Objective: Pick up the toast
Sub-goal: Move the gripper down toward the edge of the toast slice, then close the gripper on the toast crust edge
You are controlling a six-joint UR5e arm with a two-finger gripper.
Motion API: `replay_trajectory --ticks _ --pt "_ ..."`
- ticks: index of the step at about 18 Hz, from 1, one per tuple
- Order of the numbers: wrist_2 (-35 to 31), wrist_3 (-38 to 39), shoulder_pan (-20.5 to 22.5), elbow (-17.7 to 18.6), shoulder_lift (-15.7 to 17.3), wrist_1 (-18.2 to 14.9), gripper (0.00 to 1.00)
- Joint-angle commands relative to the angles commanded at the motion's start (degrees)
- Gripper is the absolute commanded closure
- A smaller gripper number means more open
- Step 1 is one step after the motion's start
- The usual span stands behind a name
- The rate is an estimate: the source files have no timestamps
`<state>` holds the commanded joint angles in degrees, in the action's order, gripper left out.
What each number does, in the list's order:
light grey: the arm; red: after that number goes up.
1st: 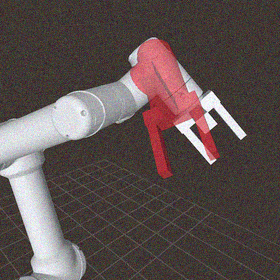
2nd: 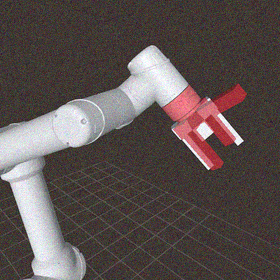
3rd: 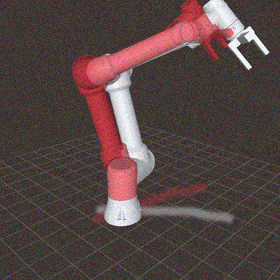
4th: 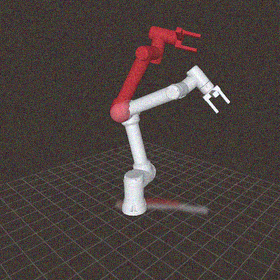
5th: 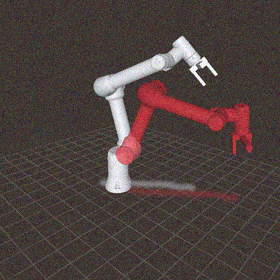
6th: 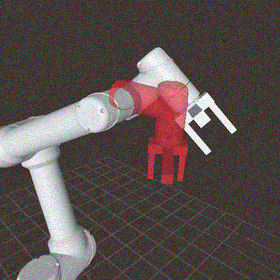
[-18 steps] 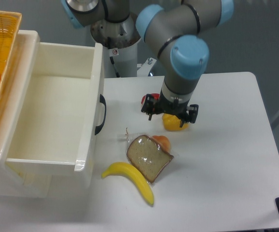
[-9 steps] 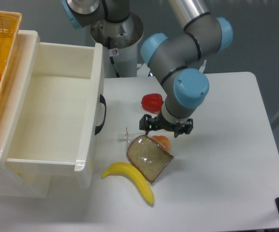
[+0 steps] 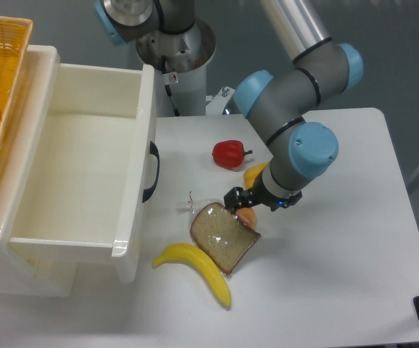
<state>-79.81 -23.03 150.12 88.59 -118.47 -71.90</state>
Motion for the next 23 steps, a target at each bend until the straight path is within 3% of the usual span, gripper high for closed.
replay_trajectory --ticks 3,17,23 --pt "3.2 0.1 0.4 0.1 -0.7 2.5 0.00" --pt "4.2 0.0 -0.8 1.1 -2.1 3.3 0.00" --pt "4.5 -0.3 -1.0 1.1 -2.1 3.3 0.19"
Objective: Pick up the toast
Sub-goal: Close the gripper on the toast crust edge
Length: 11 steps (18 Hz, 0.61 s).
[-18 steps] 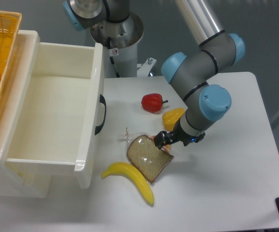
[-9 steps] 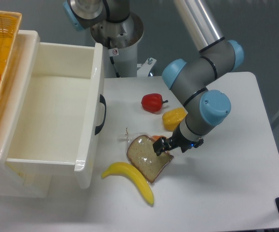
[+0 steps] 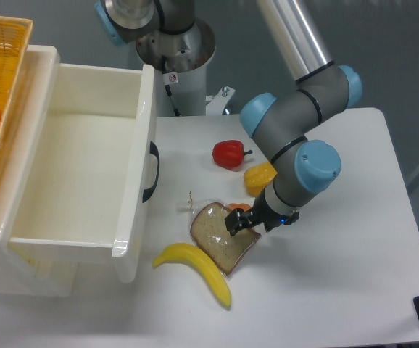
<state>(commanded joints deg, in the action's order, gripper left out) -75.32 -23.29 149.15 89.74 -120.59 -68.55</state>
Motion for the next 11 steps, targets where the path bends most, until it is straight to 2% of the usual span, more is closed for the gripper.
replay_trajectory --ticks 3,6,11 --pt "0.3 -0.1 0.0 0.0 -0.3 0.1 0.20" --pt "0.4 -0.1 -0.1 0.1 -0.4 0.1 0.27" --pt "0.6 0.2 -0.1 0.0 -0.2 0.0 0.46"
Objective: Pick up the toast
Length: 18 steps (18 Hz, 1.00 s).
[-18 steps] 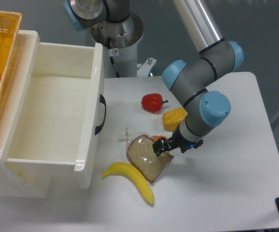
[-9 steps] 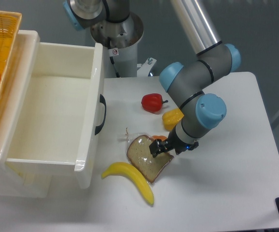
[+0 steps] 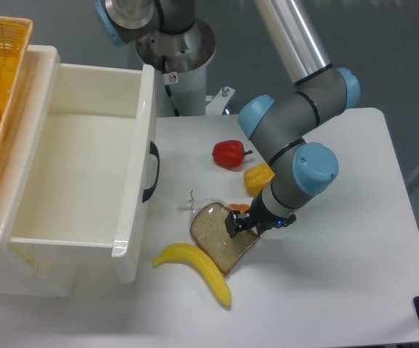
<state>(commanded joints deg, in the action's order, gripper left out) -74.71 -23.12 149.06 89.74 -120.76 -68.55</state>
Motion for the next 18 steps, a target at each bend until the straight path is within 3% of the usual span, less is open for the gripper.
replay_trajectory --ticks 2,7,14,18 --pt "0.0 0.0 0.0 0.0 0.2 0.0 0.54" --pt "-0.2 0.2 -0.8 0.0 1.7 -0.4 0.84" --pt "-0.3 0.4 -2.6 0.0 4.8 -0.8 0.87" --pt "-0.9 -0.4 -4.1 -0.4 8.0 -3.4 0.87"
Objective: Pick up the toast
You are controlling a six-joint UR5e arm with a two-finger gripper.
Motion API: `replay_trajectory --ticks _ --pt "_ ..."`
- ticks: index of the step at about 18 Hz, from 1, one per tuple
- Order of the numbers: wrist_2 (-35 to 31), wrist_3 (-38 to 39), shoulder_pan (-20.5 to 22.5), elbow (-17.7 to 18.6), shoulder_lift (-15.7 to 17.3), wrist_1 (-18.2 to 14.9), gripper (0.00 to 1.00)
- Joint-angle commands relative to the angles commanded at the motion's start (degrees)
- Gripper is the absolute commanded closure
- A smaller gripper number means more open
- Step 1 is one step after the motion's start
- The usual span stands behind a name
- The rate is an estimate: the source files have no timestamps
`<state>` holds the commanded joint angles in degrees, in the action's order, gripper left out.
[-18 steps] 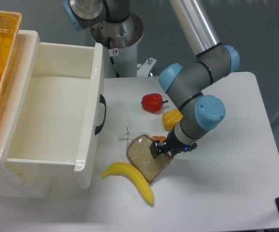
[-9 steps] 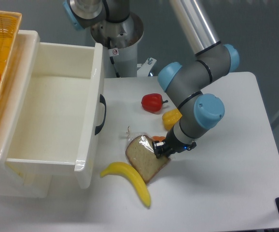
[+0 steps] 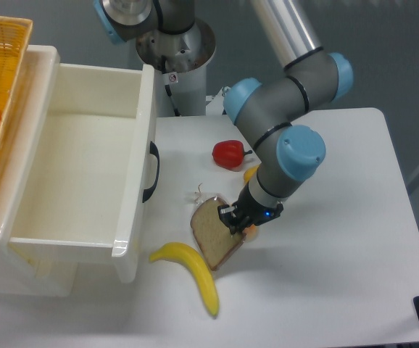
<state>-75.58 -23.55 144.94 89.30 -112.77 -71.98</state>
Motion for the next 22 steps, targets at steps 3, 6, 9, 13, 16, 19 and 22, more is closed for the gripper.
replay_trajectory --ticks 3,6,9,13,16,19,22 --pt "-1.2 -1.9 -0.7 -1.5 1.4 -0.3 0.87" --pt "-2.0 -8.5 -0.8 -2.0 2.8 -0.3 0.87" --pt "-6.1 -13.5 -0.9 -3.1 3.5 -0.4 0.87" --pt "-8.2 -19.0 0.0 -3.6 5.9 -2.3 0.87" --pt "-11.0 -27.1 1.2 -5.0 6.5 -9.8 0.90" --pt "-14.0 -31.2 1.3 -5.1 6.6 -12.4 0.91" --pt "-14.1 -31.7 1.7 -4.8 6.6 -13.0 0.91"
